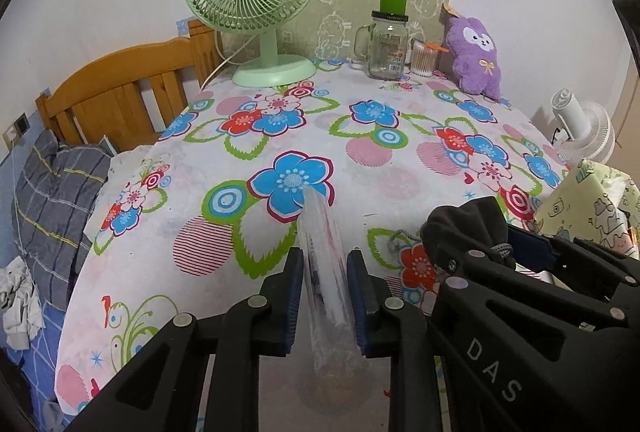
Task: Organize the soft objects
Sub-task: 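Lift the grey sock bundle and clear bag and carry them toward the box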
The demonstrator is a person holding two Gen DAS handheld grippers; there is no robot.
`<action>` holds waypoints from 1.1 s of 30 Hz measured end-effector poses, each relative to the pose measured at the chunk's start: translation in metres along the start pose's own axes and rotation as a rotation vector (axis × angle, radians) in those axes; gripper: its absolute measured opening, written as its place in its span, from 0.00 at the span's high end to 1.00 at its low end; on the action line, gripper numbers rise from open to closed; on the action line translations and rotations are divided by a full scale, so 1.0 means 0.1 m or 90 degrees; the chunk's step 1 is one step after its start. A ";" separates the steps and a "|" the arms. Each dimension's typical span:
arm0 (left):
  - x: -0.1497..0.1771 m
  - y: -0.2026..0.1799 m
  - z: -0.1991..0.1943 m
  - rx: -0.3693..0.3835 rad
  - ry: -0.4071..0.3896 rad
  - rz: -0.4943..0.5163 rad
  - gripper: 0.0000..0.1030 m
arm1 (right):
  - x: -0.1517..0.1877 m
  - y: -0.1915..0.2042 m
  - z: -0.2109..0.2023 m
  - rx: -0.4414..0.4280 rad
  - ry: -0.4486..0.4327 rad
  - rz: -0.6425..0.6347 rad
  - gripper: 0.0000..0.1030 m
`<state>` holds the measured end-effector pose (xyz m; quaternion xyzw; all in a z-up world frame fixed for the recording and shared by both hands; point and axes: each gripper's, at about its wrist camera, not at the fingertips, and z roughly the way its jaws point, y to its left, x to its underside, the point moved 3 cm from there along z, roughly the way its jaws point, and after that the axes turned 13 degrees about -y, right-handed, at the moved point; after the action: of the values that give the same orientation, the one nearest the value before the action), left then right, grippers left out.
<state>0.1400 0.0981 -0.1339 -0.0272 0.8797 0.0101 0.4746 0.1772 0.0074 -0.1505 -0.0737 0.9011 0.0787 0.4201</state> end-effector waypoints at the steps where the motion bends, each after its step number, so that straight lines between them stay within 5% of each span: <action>1: 0.00 0.00 -0.01 0.000 -0.001 0.001 0.80 | 0.00 0.00 -0.02 0.000 -0.002 0.000 0.57; 33: -0.42 -0.13 -0.63 -0.006 -0.077 0.014 0.80 | -0.37 0.02 -0.75 -0.013 -0.086 -0.007 0.57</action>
<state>0.1107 0.0843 -0.0642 -0.0193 0.8497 0.0207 0.5265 0.1442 -0.0036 -0.0744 -0.0774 0.8694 0.0908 0.4794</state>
